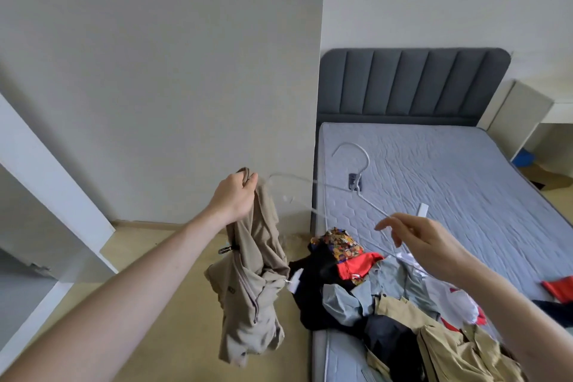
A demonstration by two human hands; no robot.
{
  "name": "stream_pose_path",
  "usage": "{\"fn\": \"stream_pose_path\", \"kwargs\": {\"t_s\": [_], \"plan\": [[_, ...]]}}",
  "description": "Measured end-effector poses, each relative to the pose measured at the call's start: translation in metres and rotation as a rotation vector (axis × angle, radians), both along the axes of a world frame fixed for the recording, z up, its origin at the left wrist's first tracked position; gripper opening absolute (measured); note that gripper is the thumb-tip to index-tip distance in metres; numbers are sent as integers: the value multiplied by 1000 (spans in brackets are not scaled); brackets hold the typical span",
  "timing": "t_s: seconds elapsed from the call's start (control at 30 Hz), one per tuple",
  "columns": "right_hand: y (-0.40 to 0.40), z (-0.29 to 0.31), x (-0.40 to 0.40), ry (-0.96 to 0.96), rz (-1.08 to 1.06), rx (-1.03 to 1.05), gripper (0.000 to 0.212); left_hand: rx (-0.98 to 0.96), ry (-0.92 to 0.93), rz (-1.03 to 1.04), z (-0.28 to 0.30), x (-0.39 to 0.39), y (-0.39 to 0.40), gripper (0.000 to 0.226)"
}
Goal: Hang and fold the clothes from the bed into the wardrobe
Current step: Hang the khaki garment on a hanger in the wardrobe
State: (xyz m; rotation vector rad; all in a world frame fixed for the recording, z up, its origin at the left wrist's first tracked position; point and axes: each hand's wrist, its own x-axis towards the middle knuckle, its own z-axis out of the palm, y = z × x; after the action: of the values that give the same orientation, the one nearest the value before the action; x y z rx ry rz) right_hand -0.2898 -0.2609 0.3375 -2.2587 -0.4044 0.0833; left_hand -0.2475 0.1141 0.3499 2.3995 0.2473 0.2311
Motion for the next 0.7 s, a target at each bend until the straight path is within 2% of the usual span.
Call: {"fn": "stream_pose_path", "kwargs": {"t_s": [0.17,0.3,0.57,0.7], "plan": [[4,10,-12,6,25,11,32,110,26,18,-3,0,26,43],[16,11,-19,14,22,26,34,175,31,-57,4,-3,34,39],[57,5,-28,-101,-76,23,31,412,-119,-274,39,-14,19,35],[43,13,-31,-94,-165,90,30,565,-139,-254,59,-17,31,30]]}}
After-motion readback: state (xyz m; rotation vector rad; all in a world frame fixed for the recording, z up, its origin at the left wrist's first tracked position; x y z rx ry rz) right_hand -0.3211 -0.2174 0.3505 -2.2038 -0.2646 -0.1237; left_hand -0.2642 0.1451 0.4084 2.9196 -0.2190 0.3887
